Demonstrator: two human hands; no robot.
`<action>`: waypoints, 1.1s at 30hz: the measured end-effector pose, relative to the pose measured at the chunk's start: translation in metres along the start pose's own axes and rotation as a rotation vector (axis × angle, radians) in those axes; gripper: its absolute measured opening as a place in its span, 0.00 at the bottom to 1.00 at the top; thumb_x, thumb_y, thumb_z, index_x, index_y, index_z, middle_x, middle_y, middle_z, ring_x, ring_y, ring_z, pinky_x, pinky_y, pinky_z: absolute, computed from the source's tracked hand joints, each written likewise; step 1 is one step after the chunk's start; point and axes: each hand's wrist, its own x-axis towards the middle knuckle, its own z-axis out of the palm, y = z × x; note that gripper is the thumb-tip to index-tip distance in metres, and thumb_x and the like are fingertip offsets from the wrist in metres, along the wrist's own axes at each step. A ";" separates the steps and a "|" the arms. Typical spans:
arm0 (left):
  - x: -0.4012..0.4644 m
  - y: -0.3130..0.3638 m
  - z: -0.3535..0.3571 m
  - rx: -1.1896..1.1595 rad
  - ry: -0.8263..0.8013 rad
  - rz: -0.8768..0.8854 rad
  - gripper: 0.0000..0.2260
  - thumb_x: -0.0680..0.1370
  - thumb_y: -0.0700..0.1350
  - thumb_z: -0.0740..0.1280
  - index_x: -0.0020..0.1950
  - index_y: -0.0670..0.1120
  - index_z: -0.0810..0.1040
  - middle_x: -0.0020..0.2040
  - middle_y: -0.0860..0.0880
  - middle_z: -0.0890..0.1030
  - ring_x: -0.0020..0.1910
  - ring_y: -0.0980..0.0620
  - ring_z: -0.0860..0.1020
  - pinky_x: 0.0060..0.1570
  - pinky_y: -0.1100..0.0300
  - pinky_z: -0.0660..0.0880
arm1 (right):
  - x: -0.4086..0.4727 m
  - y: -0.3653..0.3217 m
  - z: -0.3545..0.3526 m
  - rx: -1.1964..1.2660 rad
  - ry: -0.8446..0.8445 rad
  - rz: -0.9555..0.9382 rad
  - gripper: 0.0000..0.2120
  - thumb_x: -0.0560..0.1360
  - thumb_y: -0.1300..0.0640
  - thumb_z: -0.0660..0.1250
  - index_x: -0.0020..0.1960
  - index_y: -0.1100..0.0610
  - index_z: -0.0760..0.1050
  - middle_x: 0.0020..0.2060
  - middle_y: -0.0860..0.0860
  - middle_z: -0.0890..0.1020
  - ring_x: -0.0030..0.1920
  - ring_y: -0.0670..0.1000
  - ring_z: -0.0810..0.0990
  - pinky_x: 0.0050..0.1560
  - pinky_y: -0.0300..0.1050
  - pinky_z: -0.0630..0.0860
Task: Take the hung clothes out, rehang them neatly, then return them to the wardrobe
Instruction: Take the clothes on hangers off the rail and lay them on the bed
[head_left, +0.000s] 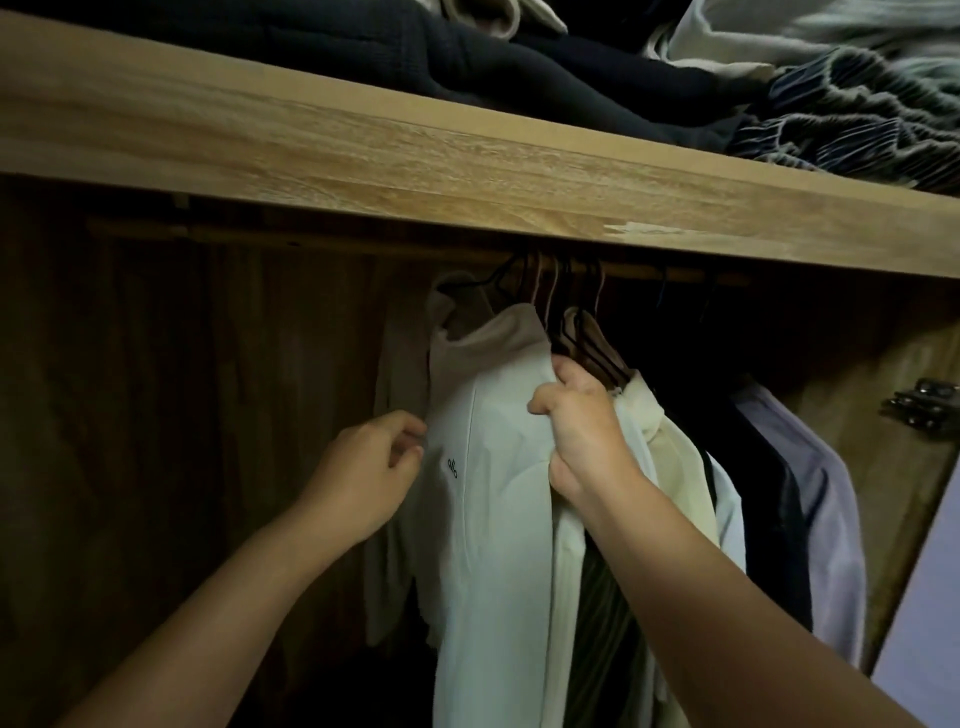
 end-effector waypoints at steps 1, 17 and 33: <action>-0.002 -0.001 -0.002 0.004 0.000 -0.008 0.11 0.79 0.43 0.61 0.61 0.50 0.74 0.49 0.56 0.75 0.49 0.58 0.74 0.47 0.64 0.70 | 0.000 -0.001 0.000 0.022 0.005 0.004 0.23 0.70 0.77 0.51 0.48 0.55 0.77 0.42 0.56 0.82 0.41 0.55 0.82 0.40 0.46 0.80; -0.003 0.010 -0.017 0.083 0.355 0.014 0.13 0.79 0.40 0.58 0.64 0.45 0.72 0.60 0.44 0.74 0.58 0.45 0.73 0.53 0.57 0.68 | -0.073 -0.035 -0.073 -0.271 -0.308 0.107 0.25 0.65 0.80 0.50 0.52 0.63 0.76 0.44 0.60 0.82 0.42 0.59 0.81 0.38 0.46 0.78; -0.121 0.123 0.057 0.064 0.172 0.313 0.13 0.78 0.45 0.62 0.35 0.42 0.71 0.29 0.47 0.73 0.31 0.44 0.72 0.29 0.54 0.65 | -0.254 -0.151 -0.216 -1.266 -0.155 0.120 0.05 0.74 0.55 0.63 0.45 0.52 0.78 0.40 0.51 0.82 0.42 0.52 0.81 0.46 0.50 0.78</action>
